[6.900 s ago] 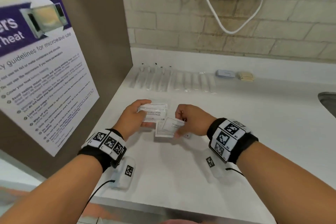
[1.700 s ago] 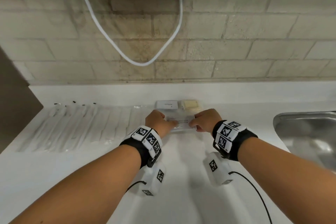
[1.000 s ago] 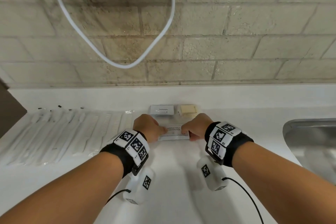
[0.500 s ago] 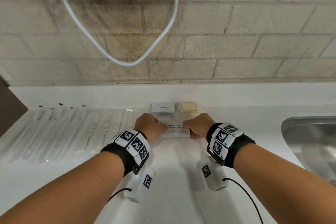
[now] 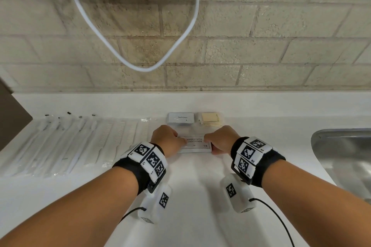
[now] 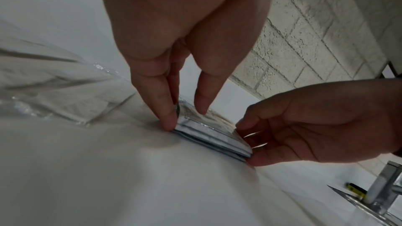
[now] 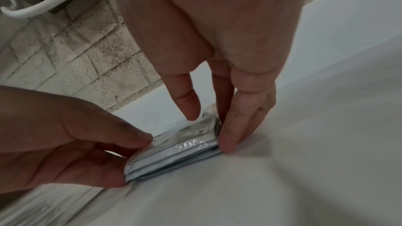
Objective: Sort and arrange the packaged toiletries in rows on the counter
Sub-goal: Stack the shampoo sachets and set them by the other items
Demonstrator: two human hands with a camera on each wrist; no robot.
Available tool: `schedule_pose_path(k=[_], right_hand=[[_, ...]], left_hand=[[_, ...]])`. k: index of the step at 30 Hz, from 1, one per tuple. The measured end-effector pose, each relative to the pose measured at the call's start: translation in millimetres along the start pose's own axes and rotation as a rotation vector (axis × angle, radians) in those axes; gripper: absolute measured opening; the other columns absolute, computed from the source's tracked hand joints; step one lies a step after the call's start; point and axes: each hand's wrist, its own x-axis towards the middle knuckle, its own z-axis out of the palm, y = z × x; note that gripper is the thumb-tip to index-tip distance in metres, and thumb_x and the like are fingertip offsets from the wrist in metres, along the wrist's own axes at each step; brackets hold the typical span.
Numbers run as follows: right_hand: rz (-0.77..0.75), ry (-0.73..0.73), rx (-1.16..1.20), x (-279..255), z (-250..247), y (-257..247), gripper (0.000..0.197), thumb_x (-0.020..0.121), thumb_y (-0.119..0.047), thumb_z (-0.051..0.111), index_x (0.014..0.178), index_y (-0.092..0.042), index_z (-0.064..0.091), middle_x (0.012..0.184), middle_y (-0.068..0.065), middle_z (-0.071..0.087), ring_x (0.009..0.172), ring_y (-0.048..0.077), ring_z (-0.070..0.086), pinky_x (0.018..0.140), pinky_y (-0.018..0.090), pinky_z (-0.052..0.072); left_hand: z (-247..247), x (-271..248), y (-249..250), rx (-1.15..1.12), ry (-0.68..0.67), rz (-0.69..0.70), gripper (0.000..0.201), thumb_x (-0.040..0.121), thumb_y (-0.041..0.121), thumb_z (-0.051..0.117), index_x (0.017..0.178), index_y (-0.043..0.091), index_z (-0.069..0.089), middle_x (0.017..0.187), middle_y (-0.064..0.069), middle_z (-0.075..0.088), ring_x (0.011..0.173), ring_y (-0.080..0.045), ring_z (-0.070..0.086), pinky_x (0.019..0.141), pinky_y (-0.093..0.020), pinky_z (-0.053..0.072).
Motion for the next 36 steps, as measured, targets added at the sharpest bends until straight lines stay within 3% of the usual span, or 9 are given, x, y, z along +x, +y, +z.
schedule_pose_path(k=[3, 7, 10, 12, 17, 21, 25, 28, 36], right_hand=[[0.006, -0.006, -0.007, 0.1, -0.3, 0.5, 0.015, 0.081, -0.015, 0.064, 0.088, -0.002, 0.062, 0.098, 0.018, 0.072, 0.089, 0.029, 0.072, 0.085, 0.041, 0.059], [0.022, -0.023, -0.029, 2.7, -4.7, -1.4, 0.017, 0.082, -0.019, 0.065, 0.085, -0.003, 0.061, 0.083, 0.014, 0.069, 0.077, 0.028, 0.069, 0.087, 0.041, 0.057], [-0.059, 0.016, -0.150, 2.4, -13.5, -12.1, 0.023, 0.087, -0.024, 0.059, 0.094, -0.003, 0.063, 0.084, 0.007, 0.061, 0.076, 0.023, 0.060, 0.071, 0.032, 0.058], [-0.123, 0.005, -0.192, -1.3, -17.5, -26.1, 0.017, 0.091, -0.025, 0.055, 0.095, -0.010, 0.061, 0.088, 0.006, 0.058, 0.071, 0.020, 0.054, 0.055, 0.024, 0.043], [-0.053, -0.113, -0.167, -5.6, -11.9, -58.3, 0.028, 0.098, -0.030, 0.040, 0.094, -0.009, 0.058, 0.066, 0.001, 0.053, 0.048, 0.013, 0.037, 0.040, 0.017, 0.029], [-0.017, -0.161, -0.180, -1.3, -3.6, -68.9, 0.038, 0.102, -0.038, 0.031, 0.095, -0.005, 0.049, 0.063, 0.006, 0.049, 0.043, 0.012, 0.034, 0.032, 0.004, 0.023], [0.019, -0.170, -0.174, 3.9, 4.3, -74.5, 0.041, 0.100, -0.049, 0.029, 0.122, -0.017, 0.041, 0.065, 0.006, 0.048, 0.030, 0.009, 0.035, 0.032, 0.004, 0.023], [0.043, -0.194, -0.182, 10.6, 9.5, -76.3, 0.065, 0.095, -0.061, 0.029, 0.139, -0.014, 0.037, 0.067, 0.005, 0.052, 0.031, 0.008, 0.033, 0.032, 0.006, 0.025], [0.051, -0.202, -0.104, 27.1, 18.8, -82.1, 0.071, 0.091, -0.068, 0.024, 0.151, -0.028, 0.019, 0.061, 0.005, 0.052, 0.037, 0.010, 0.028, 0.034, 0.008, 0.027]], left_hand=[[0.2, 1.8, -2.1, 0.028, -0.011, 0.024, 0.017, 0.079, 0.025, 0.070, 0.073, 0.012, 0.061, 0.070, -0.011, 0.055, 0.066, -0.021, 0.057, 0.085, -0.048, 0.055], [-4.9, 1.8, -2.0, 0.039, -0.028, 0.018, 0.029, 0.078, 0.026, 0.071, 0.061, 0.014, 0.051, 0.069, -0.012, 0.055, 0.068, -0.027, 0.063, 0.083, -0.051, 0.056], [-18.8, 2.1, 2.9, -0.033, 0.006, -0.001, 0.022, 0.082, 0.022, 0.070, 0.068, 0.016, 0.054, 0.082, -0.013, 0.065, 0.089, -0.035, 0.070, 0.086, -0.045, 0.057], [-34.3, 6.5, 8.3, -0.068, 0.048, 0.024, 0.017, 0.087, 0.018, 0.064, 0.072, 0.015, 0.057, 0.090, -0.014, 0.069, 0.089, -0.032, 0.069, 0.086, -0.039, 0.057], [-63.6, 30.4, 27.2, -0.191, 0.050, -0.008, 0.020, 0.097, 0.020, 0.048, 0.082, 0.009, 0.058, 0.093, -0.012, 0.066, 0.051, -0.012, 0.062, 0.043, -0.016, 0.042], [-61.0, 46.1, 30.7, -0.202, -0.031, -0.084, 0.030, 0.100, 0.031, 0.041, 0.108, 0.004, 0.051, 0.082, -0.009, 0.062, 0.054, -0.015, 0.057, 0.046, -0.021, 0.041], [-52.7, 59.2, 24.8, -0.205, -0.060, -0.129, 0.039, 0.099, 0.039, 0.040, 0.101, 0.002, 0.051, 0.075, -0.012, 0.060, 0.055, -0.019, 0.057, 0.048, -0.025, 0.045], [-47.1, 67.4, 22.2, -0.221, -0.065, -0.136, 0.040, 0.098, 0.041, 0.042, 0.103, 0.003, 0.050, 0.073, -0.012, 0.060, 0.057, -0.020, 0.059, 0.050, -0.027, 0.049], [-42.4, 80.4, 22.1, -0.242, -0.069, -0.162, 0.036, 0.097, 0.042, 0.043, 0.110, 0.009, 0.051, 0.077, -0.012, 0.058, 0.057, -0.020, 0.060, 0.053, -0.028, 0.053]])
